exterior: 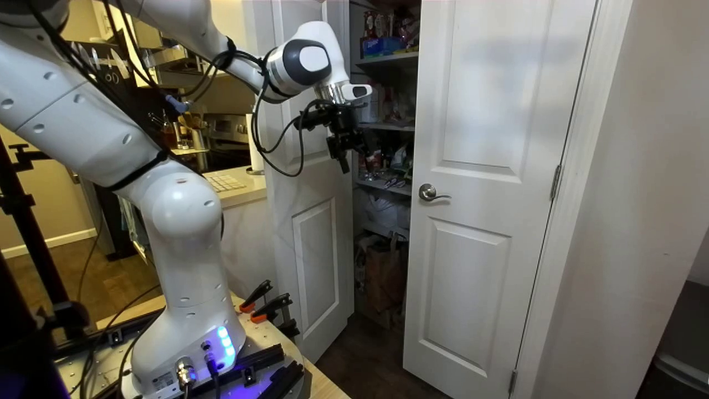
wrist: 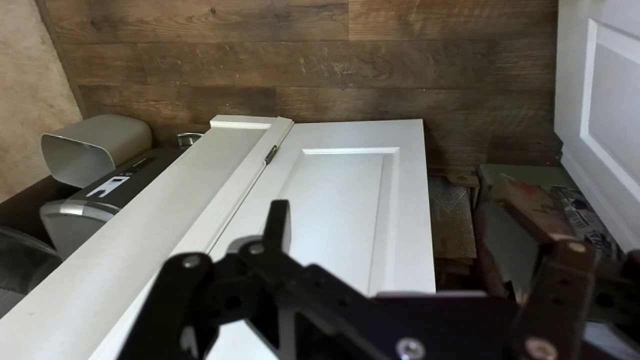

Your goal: Close the door

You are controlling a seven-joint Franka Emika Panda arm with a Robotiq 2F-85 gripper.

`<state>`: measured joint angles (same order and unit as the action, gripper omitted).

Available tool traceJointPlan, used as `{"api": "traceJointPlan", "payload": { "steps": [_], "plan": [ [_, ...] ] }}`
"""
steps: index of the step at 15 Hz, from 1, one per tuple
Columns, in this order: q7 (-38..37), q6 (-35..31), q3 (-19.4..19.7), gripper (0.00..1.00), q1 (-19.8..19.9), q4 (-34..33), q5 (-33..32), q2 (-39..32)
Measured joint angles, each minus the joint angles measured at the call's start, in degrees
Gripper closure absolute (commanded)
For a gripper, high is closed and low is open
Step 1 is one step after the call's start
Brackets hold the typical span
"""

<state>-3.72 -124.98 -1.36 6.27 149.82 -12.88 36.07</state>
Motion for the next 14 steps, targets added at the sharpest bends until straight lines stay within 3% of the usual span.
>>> {"api": "traceJointPlan", "payload": {
  "steps": [5,10,14],
  "plan": [
    [-4.5,2.8,-1.9,0.0,-3.5,4.5,5.5,10.9],
    [-9.4,5.9,-8.2,0.0,-6.8,8.6,7.0,22.1],
    [-10.4,6.2,-13.2,0.0,-11.8,8.8,10.4,25.9]
  ]
}}
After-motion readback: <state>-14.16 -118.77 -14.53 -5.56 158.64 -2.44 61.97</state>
